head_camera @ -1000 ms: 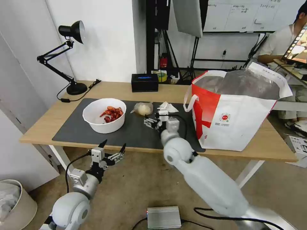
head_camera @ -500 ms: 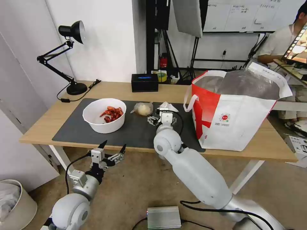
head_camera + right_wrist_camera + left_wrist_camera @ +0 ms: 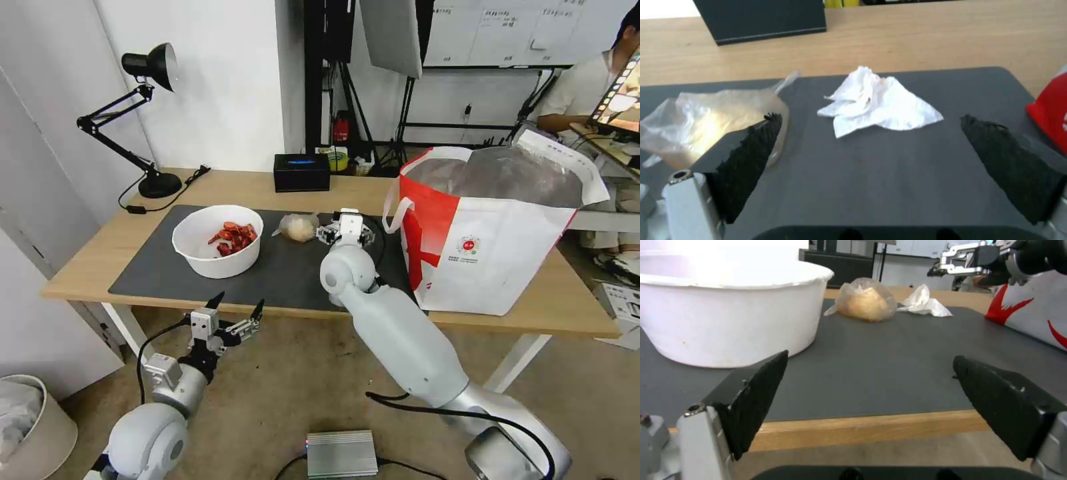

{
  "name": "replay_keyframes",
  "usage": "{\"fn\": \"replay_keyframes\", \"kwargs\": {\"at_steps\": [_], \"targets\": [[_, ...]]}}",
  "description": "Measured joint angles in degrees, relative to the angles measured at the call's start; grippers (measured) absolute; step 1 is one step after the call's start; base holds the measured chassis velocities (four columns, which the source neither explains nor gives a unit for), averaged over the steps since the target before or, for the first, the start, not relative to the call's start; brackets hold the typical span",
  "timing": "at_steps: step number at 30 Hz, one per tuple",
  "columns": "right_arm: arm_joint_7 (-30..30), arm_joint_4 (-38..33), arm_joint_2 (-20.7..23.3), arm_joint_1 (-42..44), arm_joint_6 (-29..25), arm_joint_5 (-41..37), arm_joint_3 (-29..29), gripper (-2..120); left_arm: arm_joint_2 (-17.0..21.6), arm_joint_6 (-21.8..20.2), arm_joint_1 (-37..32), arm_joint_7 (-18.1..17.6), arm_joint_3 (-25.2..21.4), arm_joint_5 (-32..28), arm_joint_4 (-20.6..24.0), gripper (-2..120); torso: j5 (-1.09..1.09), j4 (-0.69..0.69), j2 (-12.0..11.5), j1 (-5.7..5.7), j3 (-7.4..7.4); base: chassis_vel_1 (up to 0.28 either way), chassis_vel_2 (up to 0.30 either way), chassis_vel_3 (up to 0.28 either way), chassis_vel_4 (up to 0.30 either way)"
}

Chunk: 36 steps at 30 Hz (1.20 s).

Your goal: Pick up the trash from the table and place it into the takeout bag.

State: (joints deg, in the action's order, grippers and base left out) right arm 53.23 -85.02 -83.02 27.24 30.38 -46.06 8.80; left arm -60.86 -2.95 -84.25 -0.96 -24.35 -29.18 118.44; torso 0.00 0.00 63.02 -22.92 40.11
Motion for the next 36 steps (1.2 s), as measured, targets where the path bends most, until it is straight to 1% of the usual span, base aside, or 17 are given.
{"fn": "replay_keyframes", "kwargs": {"at_steps": [3,7,12,15,20,29,31,36], "targets": [[-0.4,1.2,-0.2,-1.2,0.0,-0.1,-0.2,100,0.0,0.0,0.0,0.0,-0.1,-0.1,0.1,100,0.00,0.00,0.0,0.00,0.00,0.000,0.000,0.000,0.000],[-0.9,5.2,-1.1,-3.9,0.2,-0.4,-0.5,100,-0.1,0.0,0.3,0.0,0.3,-0.1,0.0,100,0.00,0.01,0.0,0.00,0.00,0.000,0.000,0.000,0.000],[-1.5,7.3,-1.2,-5.3,0.5,-0.4,-0.8,100,-0.1,0.0,0.3,0.0,0.3,-0.1,0.0,100,0.00,0.00,0.0,0.00,0.00,0.000,0.000,0.000,0.000],[-2.6,9.8,-1.2,-6.7,0.7,-0.5,-1.2,100,0.4,0.0,0.4,0.0,0.0,-0.3,0.0,100,0.00,0.00,0.0,0.00,0.00,0.000,0.000,0.000,0.000],[-3.4,11.3,-1.1,-7.5,0.8,-0.5,-1.3,100,0.8,-0.1,0.6,0.0,-0.5,-1.0,0.1,100,0.00,0.00,0.0,0.00,0.00,0.000,0.000,0.000,0.000],[-6.3,15.5,-1.2,-10.5,1.8,-0.9,-1.2,100,3.4,0.0,0.7,0.1,-2.3,-2.0,0.0,100,0.00,0.01,0.0,0.00,0.00,0.000,0.000,0.000,0.000],[-6.5,15.9,-1.2,-10.8,2.0,-1.0,-1.2,100,3.6,0.0,0.7,0.1,-2.3,-2.0,0.0,100,0.00,0.01,0.0,0.00,0.00,0.000,0.000,0.000,0.000],[-9.6,18.3,-0.6,-13.5,3.8,-3.2,-1.2,100,4.1,0.0,0.5,0.1,-2.6,-2.2,0.5,100,0.00,0.01,0.0,0.00,0.00,0.000,0.000,0.000,0.000]]}}
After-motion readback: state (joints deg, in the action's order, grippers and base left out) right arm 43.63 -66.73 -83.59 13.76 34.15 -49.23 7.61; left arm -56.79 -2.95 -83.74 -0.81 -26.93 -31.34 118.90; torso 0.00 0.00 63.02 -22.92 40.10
